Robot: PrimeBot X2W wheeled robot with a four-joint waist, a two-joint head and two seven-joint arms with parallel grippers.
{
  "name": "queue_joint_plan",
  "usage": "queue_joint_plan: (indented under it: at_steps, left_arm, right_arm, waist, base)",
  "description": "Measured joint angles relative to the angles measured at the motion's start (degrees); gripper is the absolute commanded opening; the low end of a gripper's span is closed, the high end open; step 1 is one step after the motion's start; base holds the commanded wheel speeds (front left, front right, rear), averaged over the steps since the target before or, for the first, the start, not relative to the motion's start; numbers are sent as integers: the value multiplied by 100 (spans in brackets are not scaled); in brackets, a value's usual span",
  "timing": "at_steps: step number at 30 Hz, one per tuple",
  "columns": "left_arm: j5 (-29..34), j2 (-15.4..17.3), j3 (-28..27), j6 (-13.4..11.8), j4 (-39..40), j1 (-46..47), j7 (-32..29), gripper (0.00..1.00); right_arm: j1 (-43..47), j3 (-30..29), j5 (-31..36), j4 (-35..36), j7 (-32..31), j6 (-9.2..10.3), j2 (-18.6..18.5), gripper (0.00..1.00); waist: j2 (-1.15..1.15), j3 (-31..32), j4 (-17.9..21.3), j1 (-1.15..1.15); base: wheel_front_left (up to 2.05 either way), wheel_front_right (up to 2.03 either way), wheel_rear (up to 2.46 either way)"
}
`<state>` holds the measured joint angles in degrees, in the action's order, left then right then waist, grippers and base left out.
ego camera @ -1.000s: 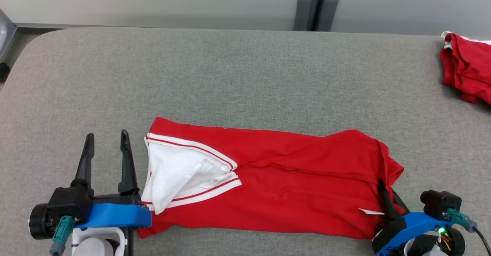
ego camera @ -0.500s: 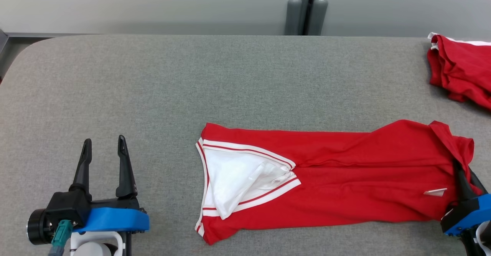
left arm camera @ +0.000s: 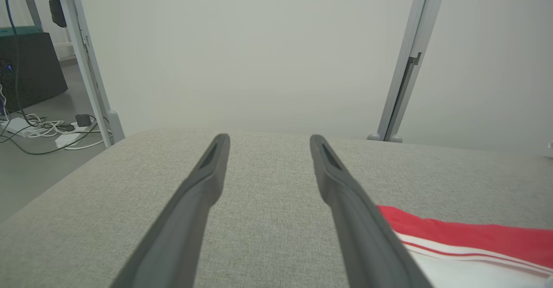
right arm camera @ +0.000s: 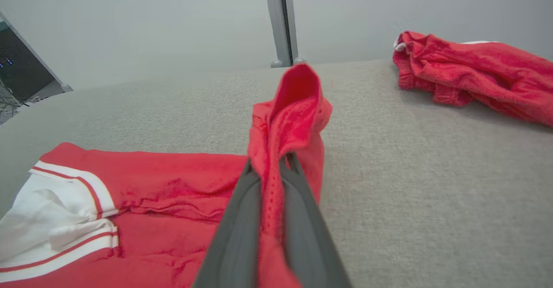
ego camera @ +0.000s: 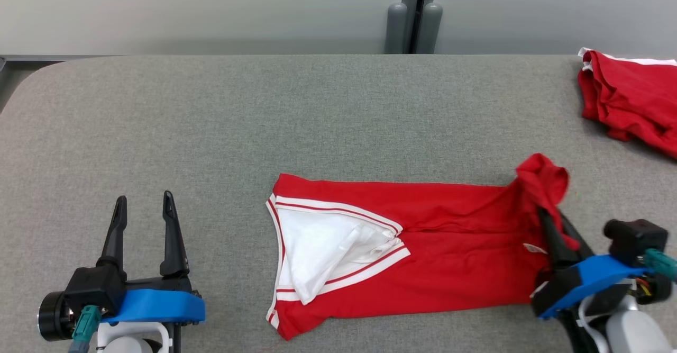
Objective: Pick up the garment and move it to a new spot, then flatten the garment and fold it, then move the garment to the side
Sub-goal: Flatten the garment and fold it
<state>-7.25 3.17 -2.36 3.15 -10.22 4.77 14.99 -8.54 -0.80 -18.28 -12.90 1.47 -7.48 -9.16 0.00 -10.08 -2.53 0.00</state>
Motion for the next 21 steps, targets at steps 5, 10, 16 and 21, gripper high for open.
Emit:
queue_joint_plan:
  at_steps: [5,10,16,21]
  left_arm:
    - [20,-10,-29,41,-27,1,0,100]
    - [20,-18,-22,44,-57,2,0,100]
    - [15,-20,48,44,-82,21,0,100]
    - [-65,-20,154,18,-89,104,0,100]
  right_arm:
    - [-101,534,7,268,-99,0,200,0]
    - [-286,1083,-42,282,-138,0,397,0]
    - [-619,1815,-129,81,-79,0,558,0]
    - [-951,2264,-232,-154,16,0,608,0]
  waist:
    - [0,-3,-55,0]
    - [0,14,-146,0]
    - [0,-7,-274,0]
    - [0,-78,-387,0]
  base:
    - [0,0,0]
    - [0,0,0]
    - [0,0,0]
    - [0,0,0]
